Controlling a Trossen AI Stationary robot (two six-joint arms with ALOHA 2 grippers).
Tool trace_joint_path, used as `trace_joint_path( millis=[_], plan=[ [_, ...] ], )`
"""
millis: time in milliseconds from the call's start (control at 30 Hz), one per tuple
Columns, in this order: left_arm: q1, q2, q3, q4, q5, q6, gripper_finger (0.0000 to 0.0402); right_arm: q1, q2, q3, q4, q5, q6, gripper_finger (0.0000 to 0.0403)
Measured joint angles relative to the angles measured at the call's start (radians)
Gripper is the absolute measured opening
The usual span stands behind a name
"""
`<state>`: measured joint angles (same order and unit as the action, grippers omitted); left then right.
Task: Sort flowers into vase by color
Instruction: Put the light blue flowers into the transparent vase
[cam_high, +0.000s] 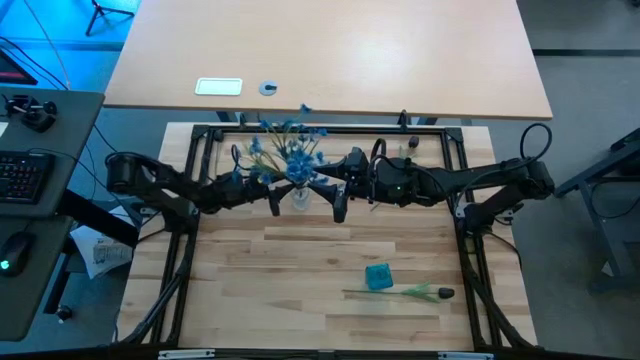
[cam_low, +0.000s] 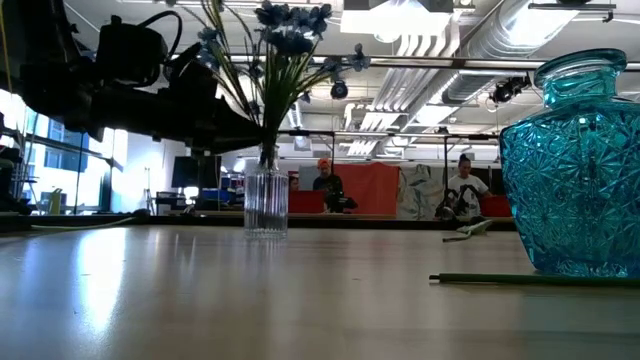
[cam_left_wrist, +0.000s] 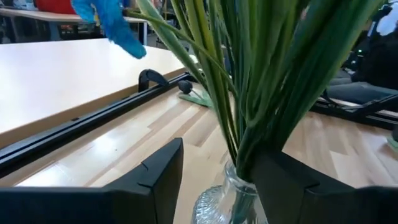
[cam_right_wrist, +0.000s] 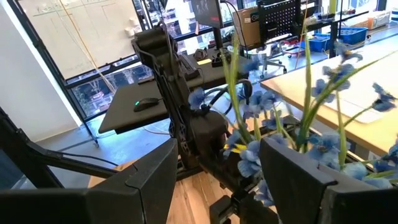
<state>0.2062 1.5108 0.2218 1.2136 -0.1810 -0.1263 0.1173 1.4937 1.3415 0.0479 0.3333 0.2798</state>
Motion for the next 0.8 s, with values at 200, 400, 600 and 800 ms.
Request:
trace_joint_path(
  millis=[200,400,600,800],
  plan=[
    [0.0,-0.081,0.0,-0.041,0.024,0.012,0.0172,0.0,0.0,0.0,0.0,0.003,-0.018,0.0222],
    [0.0,-0.154,0.001,-0.1,0.103,0.05,0.0172,0.0,0.0,0.0,0.0,0.003,-0.019,0.0222],
    [0.0,-0.233,0.001,-0.219,0.15,0.05,0.0172,0.0,0.0,0.0,-0.008,0.003,-0.019,0.0222],
    [0.0,-0.273,0.001,-0.231,0.129,0.038,0.0147,0.0,0.0,0.0,-0.018,0.002,-0.019,0.0222]
  ],
)
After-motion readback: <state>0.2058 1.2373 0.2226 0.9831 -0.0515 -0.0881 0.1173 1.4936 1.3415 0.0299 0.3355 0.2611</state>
